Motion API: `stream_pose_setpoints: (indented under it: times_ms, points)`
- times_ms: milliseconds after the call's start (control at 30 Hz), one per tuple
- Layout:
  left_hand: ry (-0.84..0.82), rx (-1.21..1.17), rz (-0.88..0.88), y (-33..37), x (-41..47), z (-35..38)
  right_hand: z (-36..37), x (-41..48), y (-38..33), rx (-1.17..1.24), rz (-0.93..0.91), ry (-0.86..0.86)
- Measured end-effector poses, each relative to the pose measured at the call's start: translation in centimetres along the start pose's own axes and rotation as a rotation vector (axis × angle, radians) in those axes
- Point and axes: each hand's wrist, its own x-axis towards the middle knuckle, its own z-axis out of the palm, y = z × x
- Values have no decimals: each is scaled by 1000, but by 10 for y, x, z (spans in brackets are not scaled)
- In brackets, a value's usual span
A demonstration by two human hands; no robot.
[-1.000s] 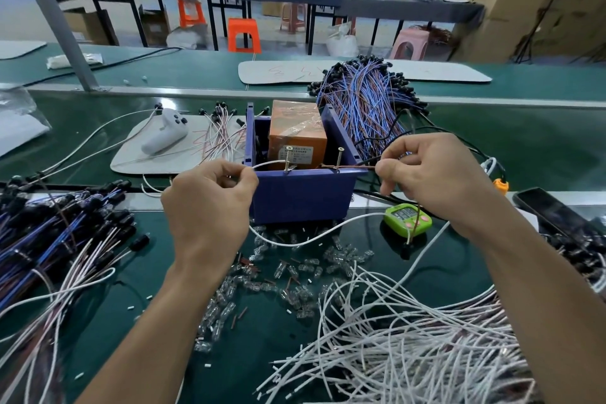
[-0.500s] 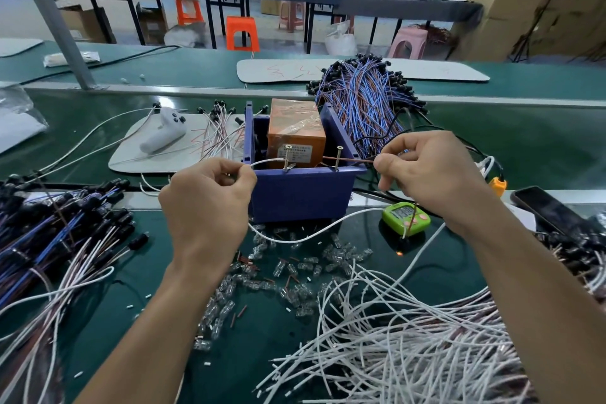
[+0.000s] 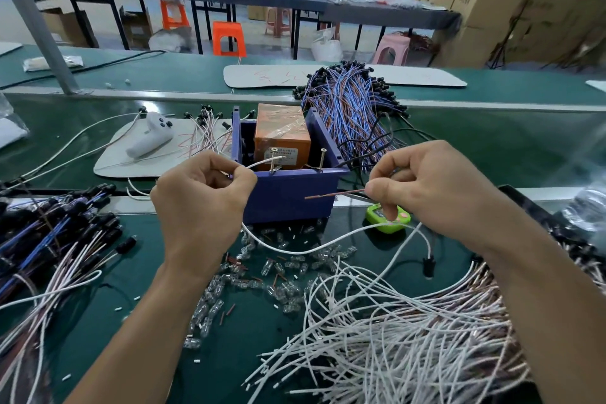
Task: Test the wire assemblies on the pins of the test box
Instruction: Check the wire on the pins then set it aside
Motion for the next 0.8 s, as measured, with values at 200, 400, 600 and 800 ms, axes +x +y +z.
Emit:
stream_pose_setpoints:
  times_ms: [200,400,600,800]
  points:
    - [1,40,4,-2,2,-2,1,-4,3,-33,52,89]
    - [-2,93,-20,-4,4,-1,1,2,9,-8,71,119]
    - [-3,121,-9,-2,2,1,2,7,11,-6,55,110]
    - [7,127,-23,-3,3,0,3,11,12,-8,42,105]
